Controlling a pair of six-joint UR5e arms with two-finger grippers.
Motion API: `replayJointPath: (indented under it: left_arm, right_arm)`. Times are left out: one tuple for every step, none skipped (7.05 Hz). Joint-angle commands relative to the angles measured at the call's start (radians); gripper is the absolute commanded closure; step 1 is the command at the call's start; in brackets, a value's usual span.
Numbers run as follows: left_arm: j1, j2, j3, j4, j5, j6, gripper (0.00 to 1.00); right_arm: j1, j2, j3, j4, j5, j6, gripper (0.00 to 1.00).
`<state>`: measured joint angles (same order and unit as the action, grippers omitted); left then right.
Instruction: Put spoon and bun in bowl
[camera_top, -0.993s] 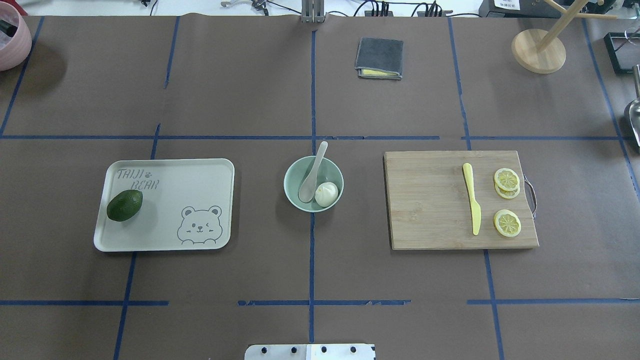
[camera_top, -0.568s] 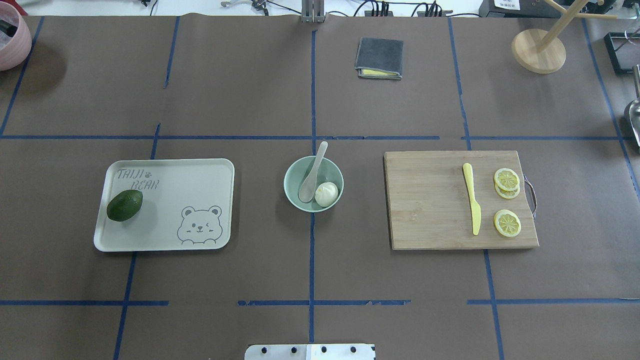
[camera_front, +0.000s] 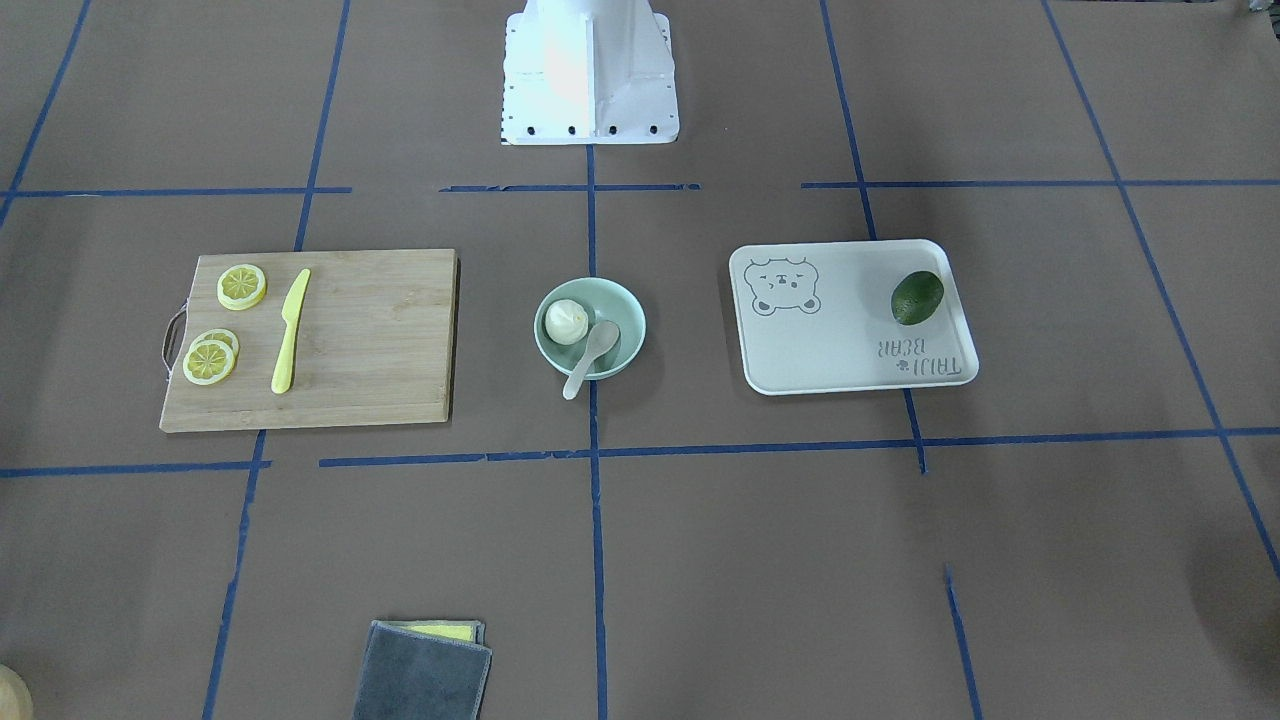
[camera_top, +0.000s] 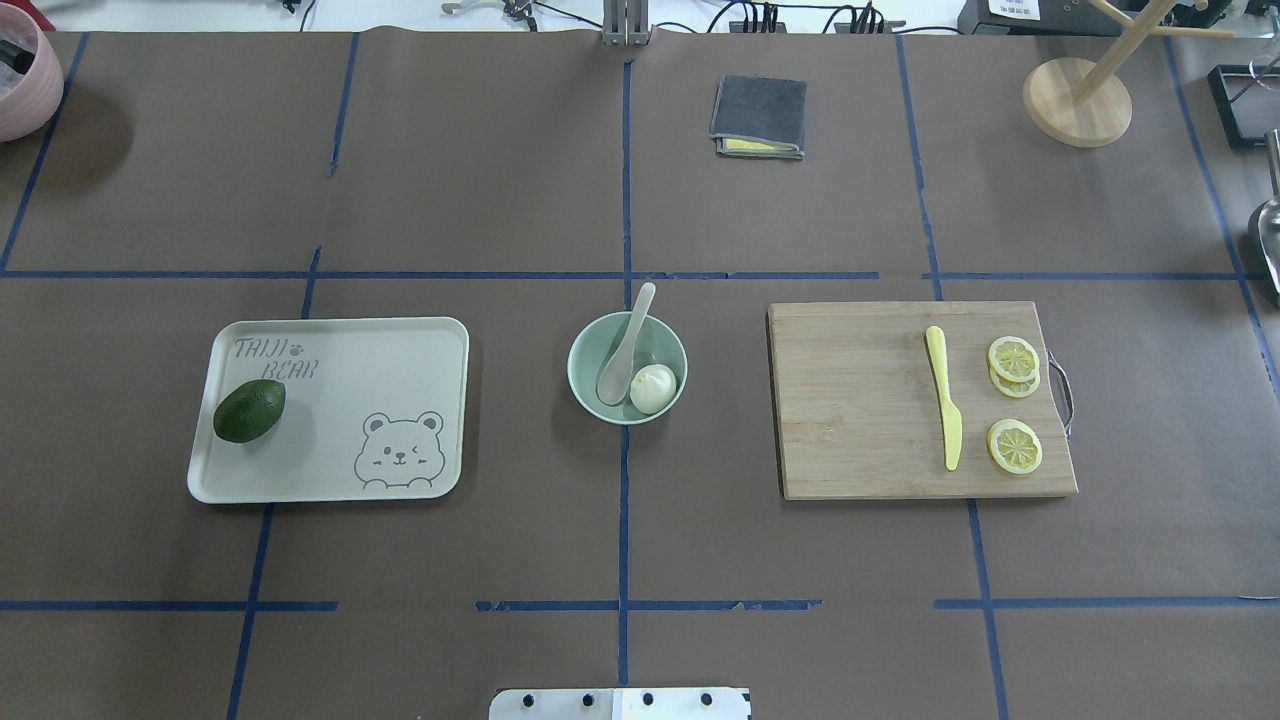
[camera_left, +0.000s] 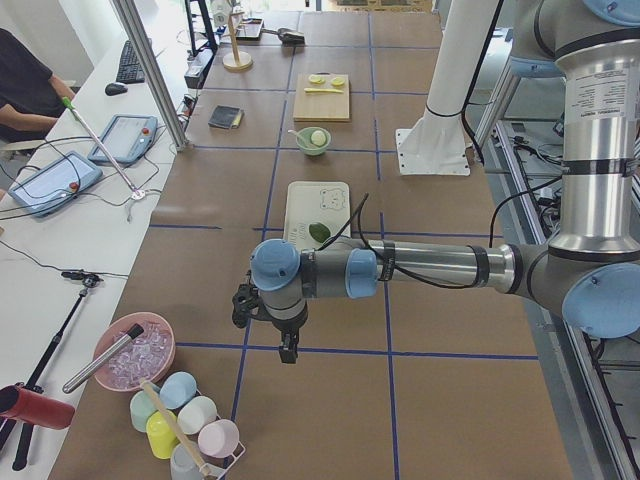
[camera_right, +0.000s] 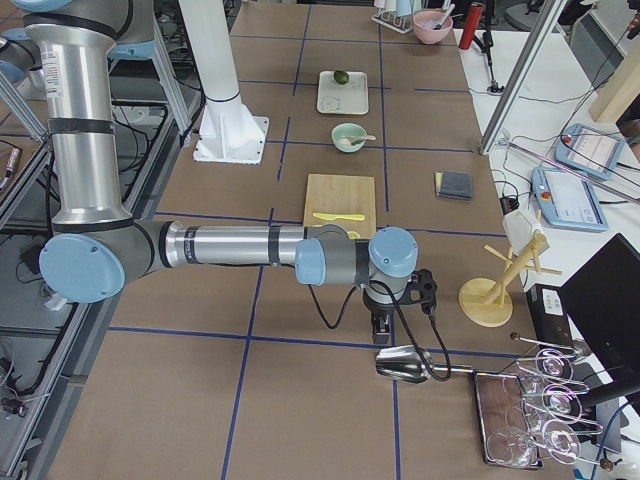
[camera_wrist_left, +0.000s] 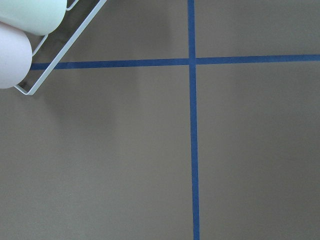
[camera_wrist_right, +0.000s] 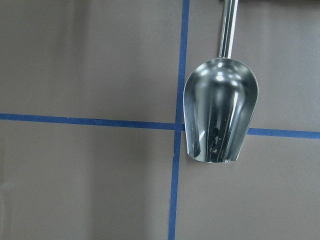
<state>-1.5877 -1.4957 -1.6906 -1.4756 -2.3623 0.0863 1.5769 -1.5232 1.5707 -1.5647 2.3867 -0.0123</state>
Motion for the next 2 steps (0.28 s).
replayJointPath:
  left_arm:
    - [0.000, 0.000, -0.001, 0.000, 0.000, 0.000, 0.00]
    - [0.000, 0.000, -0.001, 0.000, 0.000, 0.001, 0.00]
  right_arm:
    - [0.000, 0.000, 0.000, 0.000, 0.000, 0.000, 0.00]
    - [0.000, 0.000, 0.000, 0.000, 0.002, 0.000, 0.00]
